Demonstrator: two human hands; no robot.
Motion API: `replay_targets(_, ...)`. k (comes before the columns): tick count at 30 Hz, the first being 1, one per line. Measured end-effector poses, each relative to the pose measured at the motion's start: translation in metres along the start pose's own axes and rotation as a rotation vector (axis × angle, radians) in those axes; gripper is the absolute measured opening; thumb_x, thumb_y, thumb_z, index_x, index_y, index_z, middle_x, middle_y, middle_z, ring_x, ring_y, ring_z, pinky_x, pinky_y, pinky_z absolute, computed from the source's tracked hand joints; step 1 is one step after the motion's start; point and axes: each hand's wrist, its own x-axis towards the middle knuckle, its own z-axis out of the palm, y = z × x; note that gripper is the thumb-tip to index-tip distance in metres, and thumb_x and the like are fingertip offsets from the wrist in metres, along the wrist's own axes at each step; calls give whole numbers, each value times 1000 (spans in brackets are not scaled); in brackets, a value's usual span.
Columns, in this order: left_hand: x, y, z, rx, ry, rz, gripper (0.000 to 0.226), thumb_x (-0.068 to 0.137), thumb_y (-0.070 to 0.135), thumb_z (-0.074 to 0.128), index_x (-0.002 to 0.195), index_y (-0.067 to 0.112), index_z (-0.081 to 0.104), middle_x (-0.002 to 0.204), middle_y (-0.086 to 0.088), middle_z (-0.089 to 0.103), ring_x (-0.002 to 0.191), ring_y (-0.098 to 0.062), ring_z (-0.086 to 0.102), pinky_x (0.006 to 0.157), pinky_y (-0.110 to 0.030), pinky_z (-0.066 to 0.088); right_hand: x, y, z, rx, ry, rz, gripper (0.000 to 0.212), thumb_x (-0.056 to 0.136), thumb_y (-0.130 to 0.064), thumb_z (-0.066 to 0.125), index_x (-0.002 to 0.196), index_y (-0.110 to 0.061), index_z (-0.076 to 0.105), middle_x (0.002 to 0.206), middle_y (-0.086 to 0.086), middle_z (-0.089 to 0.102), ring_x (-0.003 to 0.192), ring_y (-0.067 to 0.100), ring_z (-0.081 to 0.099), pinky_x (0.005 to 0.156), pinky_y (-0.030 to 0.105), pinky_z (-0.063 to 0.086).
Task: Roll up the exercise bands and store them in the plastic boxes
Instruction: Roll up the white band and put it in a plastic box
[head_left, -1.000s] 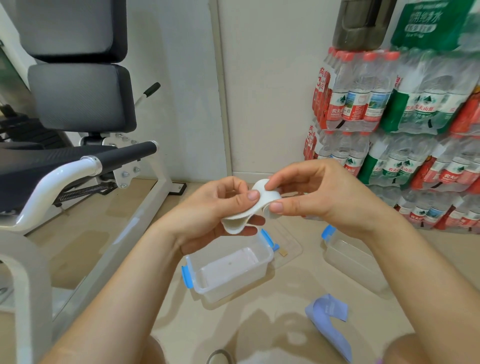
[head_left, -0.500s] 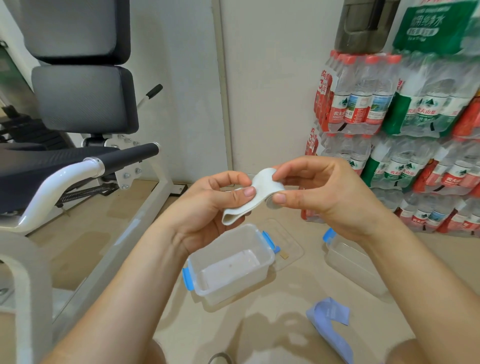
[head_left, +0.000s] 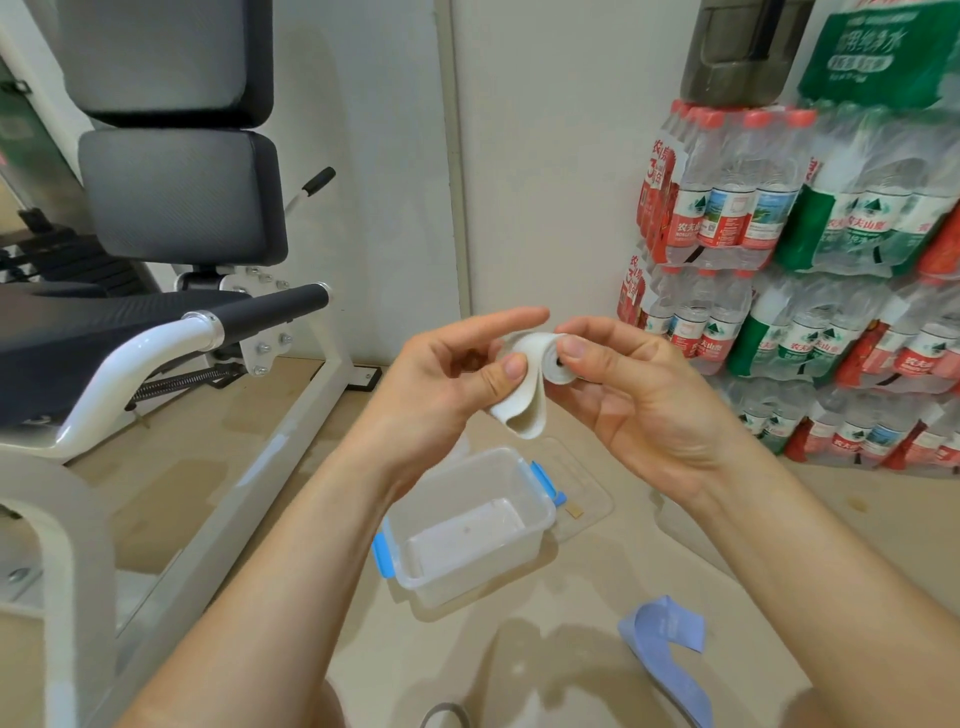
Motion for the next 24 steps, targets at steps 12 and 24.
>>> replay_targets(12,-5,11,-2,602,59,170,38,61,18,86,96,29,74,81,9,58,66,-8,49,66,-19,45,-1,6,4,-162,16,107,44,75,-22,74,109,1,60,95,21,62,78,25,61,71,28,55)
replay_targets(24,-2,3,1,473,297,27,22,60,37,85,78,37,73,79,7,64,71,-10,60,67,-26,51,1,7,3,-749,78,-376,16,77,-14,77,90,-19,69,86,-6,73,83,6,68,77,23,53)
